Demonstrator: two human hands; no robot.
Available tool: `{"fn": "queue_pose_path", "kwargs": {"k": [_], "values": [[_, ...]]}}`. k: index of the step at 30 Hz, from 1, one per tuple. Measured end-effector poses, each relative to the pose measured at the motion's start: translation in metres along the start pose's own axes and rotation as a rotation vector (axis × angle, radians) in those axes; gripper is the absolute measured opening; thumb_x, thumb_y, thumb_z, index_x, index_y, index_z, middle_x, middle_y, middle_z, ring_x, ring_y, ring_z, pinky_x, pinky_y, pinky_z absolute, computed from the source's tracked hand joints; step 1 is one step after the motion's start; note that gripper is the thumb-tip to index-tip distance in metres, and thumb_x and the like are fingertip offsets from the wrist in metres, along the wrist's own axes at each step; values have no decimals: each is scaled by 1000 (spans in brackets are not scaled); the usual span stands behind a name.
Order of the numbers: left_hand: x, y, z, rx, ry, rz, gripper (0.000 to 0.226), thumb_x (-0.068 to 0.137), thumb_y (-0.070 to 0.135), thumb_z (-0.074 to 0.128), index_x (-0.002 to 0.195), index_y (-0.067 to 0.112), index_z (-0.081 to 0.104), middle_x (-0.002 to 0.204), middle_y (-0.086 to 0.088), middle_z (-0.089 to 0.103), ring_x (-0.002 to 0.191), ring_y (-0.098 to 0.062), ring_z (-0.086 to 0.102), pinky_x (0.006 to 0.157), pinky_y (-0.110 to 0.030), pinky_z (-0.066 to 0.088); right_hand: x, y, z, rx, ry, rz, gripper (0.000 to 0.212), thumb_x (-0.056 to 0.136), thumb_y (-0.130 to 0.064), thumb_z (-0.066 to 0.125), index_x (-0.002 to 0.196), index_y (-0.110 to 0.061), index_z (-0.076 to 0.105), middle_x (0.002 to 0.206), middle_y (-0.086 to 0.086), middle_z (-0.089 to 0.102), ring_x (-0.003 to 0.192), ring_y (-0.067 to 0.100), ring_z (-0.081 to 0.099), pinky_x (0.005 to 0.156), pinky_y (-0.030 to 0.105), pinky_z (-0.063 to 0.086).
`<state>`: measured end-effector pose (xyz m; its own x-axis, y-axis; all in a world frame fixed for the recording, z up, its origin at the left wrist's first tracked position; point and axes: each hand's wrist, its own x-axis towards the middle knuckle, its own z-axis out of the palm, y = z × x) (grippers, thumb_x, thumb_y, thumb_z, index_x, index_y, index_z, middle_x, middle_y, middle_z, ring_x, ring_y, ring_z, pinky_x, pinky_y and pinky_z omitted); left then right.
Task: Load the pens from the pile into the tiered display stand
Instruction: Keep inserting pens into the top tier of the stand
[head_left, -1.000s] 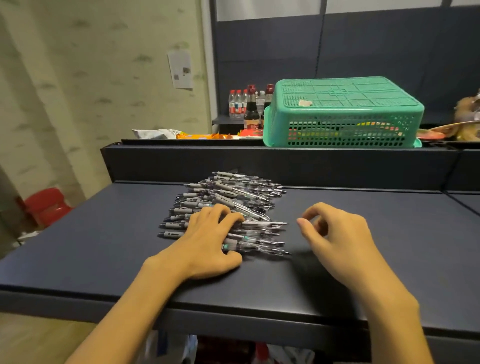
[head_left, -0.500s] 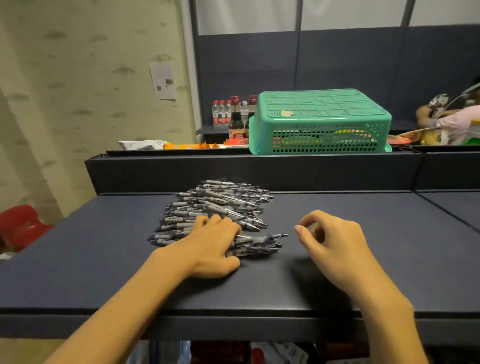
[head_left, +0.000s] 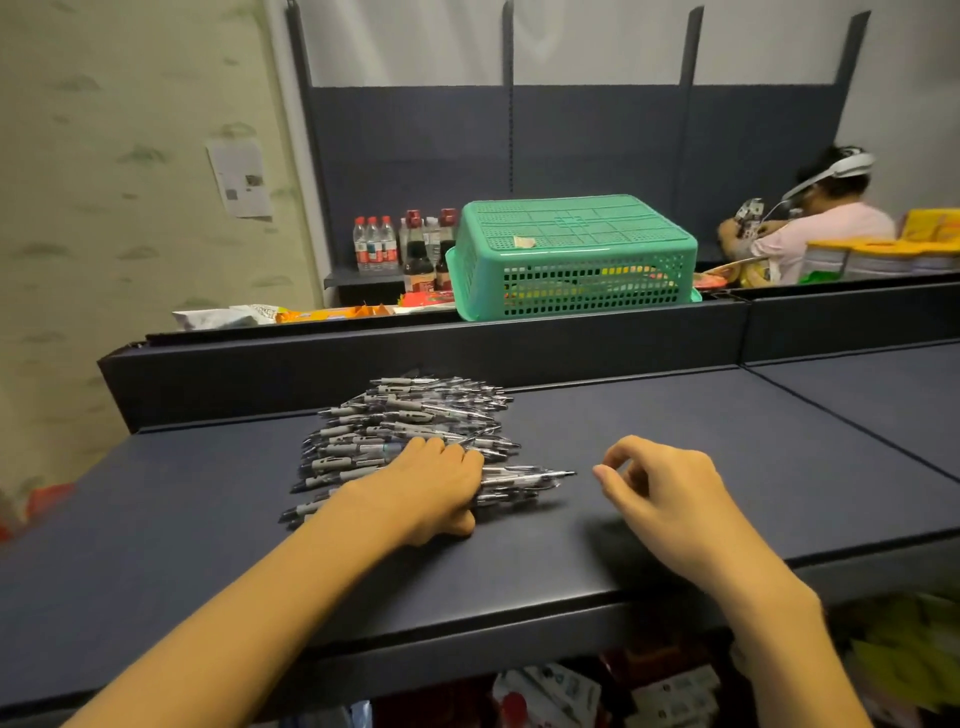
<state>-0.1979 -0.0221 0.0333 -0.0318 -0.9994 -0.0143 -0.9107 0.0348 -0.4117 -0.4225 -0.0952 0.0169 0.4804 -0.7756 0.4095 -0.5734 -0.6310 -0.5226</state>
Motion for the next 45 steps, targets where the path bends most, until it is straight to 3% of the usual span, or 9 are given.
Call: {"fn": "queue_pose_path", "kwargs": {"k": [6, 12, 17, 20, 29, 32, 37, 45], "values": [[-5, 7, -2, 47, 104, 35, 32, 90, 29, 48, 114, 9, 41, 115, -14, 52, 101, -30, 53, 75, -36, 27, -16, 4, -1, -57, 5, 45, 12, 93, -38, 57, 85, -29, 58, 66, -9, 61, 66, 10, 58, 63, 32, 48], [-6, 8, 3, -181, 162, -11, 41, 85, 27, 55, 120, 15, 37, 117, -8, 49, 107, -29, 49, 85, -38, 35, -21, 5, 1, -50, -1, 71, 14, 93, -39, 56, 82, -31, 56, 67, -9, 62, 69, 18, 60, 67, 37, 52], [-5, 12, 5, -222, 221, -46, 34, 90, 26, 50, 118, 16, 34, 116, -8, 53, 105, -31, 52, 76, -40, 41, -19, 3, 3, -38, -22, 74, 14, 94, -40, 55, 88, -29, 61, 70, -10, 64, 71, 15, 61, 70, 38, 53], [-4, 17, 6, -130, 290, -116, 30, 94, 24, 42, 121, 15, 32, 116, -8, 56, 103, -32, 57, 67, -36, 35, -14, 5, 1, -49, -15, 69, 13, 94, -40, 55, 88, -30, 60, 70, -10, 63, 70, 12, 60, 70, 36, 53], [7, 19, -3, -97, 380, -215, 36, 94, 22, 41, 128, 14, 28, 110, -10, 59, 94, -35, 63, 62, -37, 35, -7, 6, -4, -74, -23, 94, 13, 94, -38, 56, 87, -29, 60, 68, -8, 61, 67, 12, 58, 64, 33, 51], [12, 18, -11, -97, 403, -211, 43, 95, 22, 41, 133, 12, 26, 108, -11, 61, 92, -38, 62, 62, -37, 34, -4, 6, -13, -141, 4, 87, 14, 94, -41, 54, 89, -28, 59, 73, -8, 62, 72, 16, 59, 65, 34, 50], [24, 29, -24, -127, 441, -195, 33, 93, 19, 42, 124, 15, 30, 99, -10, 64, 86, -37, 63, 60, -37, 35, 4, 9, -38, -259, 22, 53, 19, 95, -43, 51, 96, -26, 59, 85, -4, 67, 85, 22, 60, 72, 36, 51], [57, 79, -67, -135, 432, -201, 50, 93, 27, 45, 137, 17, 24, 102, -13, 64, 93, -38, 61, 66, -35, 33, 4, 68, -104, -370, 25, 62, 23, 96, -43, 49, 103, -24, 58, 91, 0, 66, 85, 24, 59, 75, 37, 52]]}}
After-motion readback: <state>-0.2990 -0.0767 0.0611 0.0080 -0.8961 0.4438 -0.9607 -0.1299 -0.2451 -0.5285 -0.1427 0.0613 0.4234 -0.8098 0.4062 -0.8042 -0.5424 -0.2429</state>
